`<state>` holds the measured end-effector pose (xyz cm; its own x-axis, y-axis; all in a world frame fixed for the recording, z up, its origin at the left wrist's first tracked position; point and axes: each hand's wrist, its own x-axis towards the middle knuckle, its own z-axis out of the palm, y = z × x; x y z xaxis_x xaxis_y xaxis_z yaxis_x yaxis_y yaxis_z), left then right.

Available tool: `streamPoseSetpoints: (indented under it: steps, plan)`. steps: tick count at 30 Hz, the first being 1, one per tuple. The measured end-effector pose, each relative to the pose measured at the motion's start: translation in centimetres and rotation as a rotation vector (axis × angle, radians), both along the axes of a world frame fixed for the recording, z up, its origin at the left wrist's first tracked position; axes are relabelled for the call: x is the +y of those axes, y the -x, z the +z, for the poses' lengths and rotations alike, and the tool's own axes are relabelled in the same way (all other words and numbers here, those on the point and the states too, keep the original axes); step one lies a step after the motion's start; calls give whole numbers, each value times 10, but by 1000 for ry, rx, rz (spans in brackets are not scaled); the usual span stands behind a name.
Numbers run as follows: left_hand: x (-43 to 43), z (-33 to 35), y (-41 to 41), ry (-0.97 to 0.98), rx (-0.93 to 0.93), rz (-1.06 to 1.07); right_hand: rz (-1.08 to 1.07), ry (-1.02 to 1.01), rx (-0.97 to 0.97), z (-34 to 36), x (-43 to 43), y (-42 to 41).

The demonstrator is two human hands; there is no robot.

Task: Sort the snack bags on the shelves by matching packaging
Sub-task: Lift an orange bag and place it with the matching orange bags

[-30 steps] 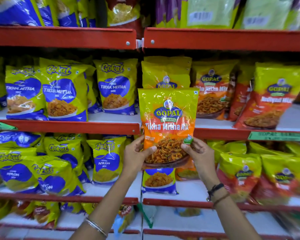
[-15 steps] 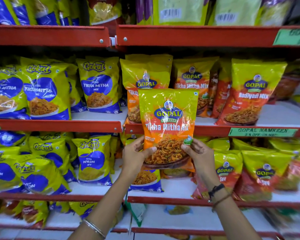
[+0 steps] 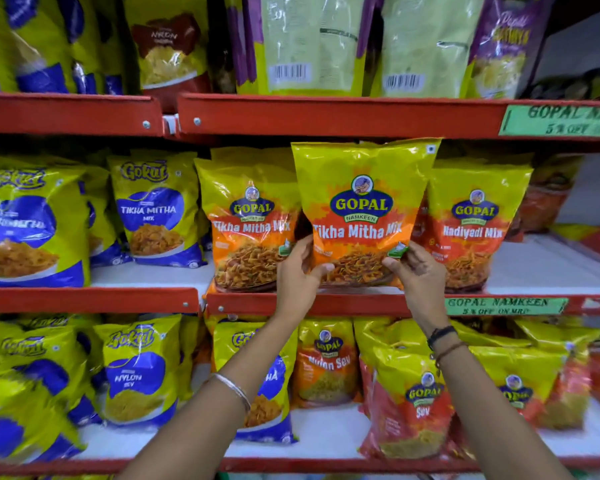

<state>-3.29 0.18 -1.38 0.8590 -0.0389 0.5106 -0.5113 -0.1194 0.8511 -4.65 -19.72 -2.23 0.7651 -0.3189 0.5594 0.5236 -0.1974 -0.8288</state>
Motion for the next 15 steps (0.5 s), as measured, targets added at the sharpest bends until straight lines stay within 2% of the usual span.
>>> streamPoseSetpoints:
  steps: [6, 10, 13, 15]
  plan:
    - [-15, -27, -47, -221, 20, 85, -12, 102, 83, -18, -10, -26]
    - [-19, -13, -70, -381, 25, 148, -118, 199, 127, -8, -10, -44]
    - [-14, -17, -44, -334, -4, 125, -265, 297, 120, -21, 1, -25]
    - [5, -60, -22, -234, -7, 151, -299, 343, 117, -60, 26, -7]
